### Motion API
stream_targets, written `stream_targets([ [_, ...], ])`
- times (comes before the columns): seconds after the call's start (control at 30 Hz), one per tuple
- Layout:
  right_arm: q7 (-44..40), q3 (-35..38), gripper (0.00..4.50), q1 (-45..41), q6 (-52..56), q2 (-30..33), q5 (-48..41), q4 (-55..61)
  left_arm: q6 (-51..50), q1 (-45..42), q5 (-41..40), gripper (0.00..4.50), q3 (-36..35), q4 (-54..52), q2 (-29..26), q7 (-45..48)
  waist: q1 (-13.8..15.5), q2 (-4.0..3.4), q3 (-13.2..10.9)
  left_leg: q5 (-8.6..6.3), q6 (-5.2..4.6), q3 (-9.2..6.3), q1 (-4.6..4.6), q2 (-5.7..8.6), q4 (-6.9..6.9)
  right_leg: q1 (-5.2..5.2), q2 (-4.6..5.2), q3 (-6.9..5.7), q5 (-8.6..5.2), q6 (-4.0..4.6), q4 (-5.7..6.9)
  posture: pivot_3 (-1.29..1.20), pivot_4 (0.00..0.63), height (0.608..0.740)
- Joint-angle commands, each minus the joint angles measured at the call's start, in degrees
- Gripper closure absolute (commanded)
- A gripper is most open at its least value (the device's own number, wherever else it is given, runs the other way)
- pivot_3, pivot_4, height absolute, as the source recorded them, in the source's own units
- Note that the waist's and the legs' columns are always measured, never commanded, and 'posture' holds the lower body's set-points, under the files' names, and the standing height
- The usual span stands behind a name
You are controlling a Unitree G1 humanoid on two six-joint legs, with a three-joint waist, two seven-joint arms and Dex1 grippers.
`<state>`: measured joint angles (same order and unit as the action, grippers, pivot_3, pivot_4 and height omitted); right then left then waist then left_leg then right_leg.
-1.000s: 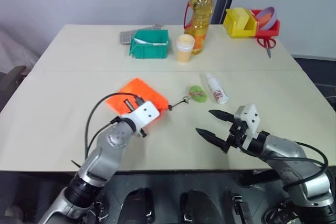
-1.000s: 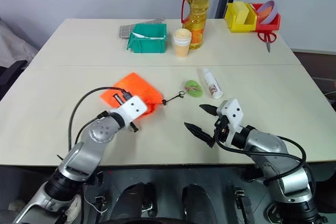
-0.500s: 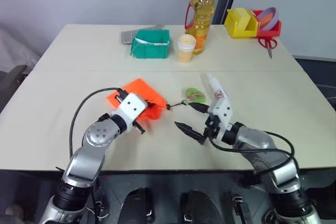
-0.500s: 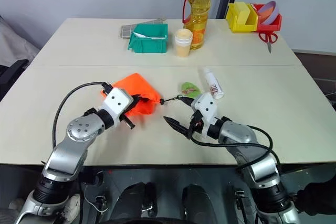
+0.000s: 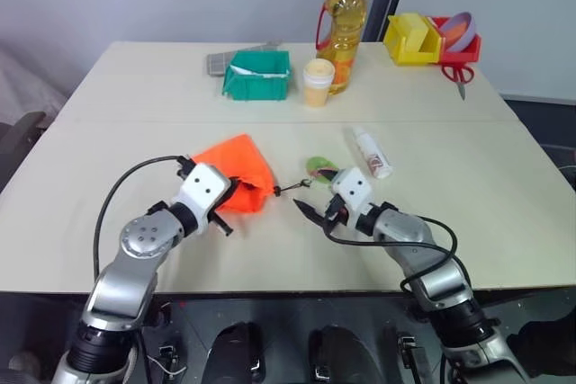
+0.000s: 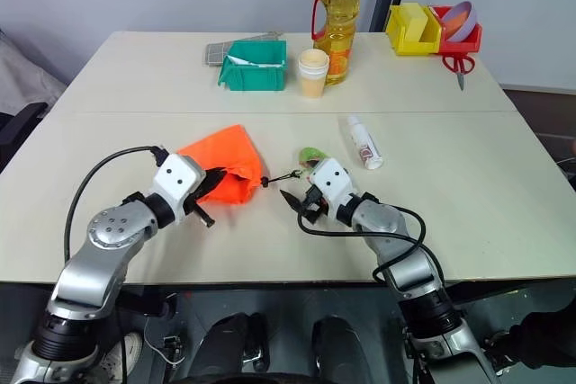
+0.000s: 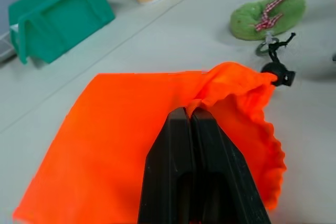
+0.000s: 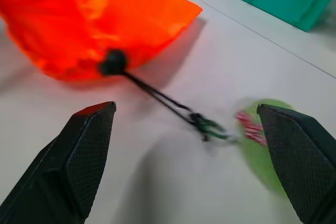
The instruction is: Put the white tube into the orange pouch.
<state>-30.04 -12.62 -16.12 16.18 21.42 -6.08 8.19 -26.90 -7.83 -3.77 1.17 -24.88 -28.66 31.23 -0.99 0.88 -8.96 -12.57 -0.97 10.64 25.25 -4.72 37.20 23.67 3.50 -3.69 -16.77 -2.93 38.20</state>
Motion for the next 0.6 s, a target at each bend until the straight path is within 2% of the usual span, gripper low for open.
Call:
stream_targets([
  [0.03,-0.57,1.52,0.0,-0.77,-1.89,0.59,0.53,0.65,2.06,0.14,-0.85,4.47,-1.68,-0.67,-0.95,0.42,0.01,0.0,0.0,0.0,0.0,0.0,0.0,0.0,-0.01,0.0,0.0,0.0,0.0,0.0,0.0,0.0,0.15,0.74],
  [0.2,-5.61,-0.41,0.0,0.06,-1.33,1.02,-1.9,5.04,2.16,-0.16,-3.52,4.47,-1.81,-1.19,-0.1,1.11,0.0,0.0,0.0,-0.01,-0.01,0.0,0.0,0.0,-0.01,0.0,0.01,0.0,0.0,0.0,0.0,0.0,0.15,0.74],
  [0.37,-4.37,-1.32,0.0,-0.01,-0.49,-0.6,-0.12,5.72,1.44,0.15,-5.31,4.47,-1.43,-2.21,0.17,1.47,-0.04,0.0,0.0,-0.01,-0.02,0.0,0.0,-0.01,-0.02,0.0,0.0,0.0,0.0,0.0,0.0,0.0,0.15,0.74],
  [0.47,-0.48,2.92,0.0,-0.25,-0.44,-0.79,0.12,4.59,0.97,0.35,-6.39,4.47,-1.03,-2.27,0.34,1.81,0.11,0.0,0.0,-0.01,-0.01,0.0,0.0,-0.01,-0.02,0.0,0.0,0.0,0.0,0.0,0.0,0.0,0.15,0.74],
  [0.6,1.43,11.26,0.0,0.03,1.94,0.48,-4.07,5.15,-0.64,-0.04,-9.34,4.47,-0.11,-4.02,1.46,2.28,0.21,0.0,0.0,0.01,0.02,0.01,0.0,0.01,0.01,-0.02,0.04,0.0,0.0,0.0,-0.01,0.0,0.15,0.74],
])
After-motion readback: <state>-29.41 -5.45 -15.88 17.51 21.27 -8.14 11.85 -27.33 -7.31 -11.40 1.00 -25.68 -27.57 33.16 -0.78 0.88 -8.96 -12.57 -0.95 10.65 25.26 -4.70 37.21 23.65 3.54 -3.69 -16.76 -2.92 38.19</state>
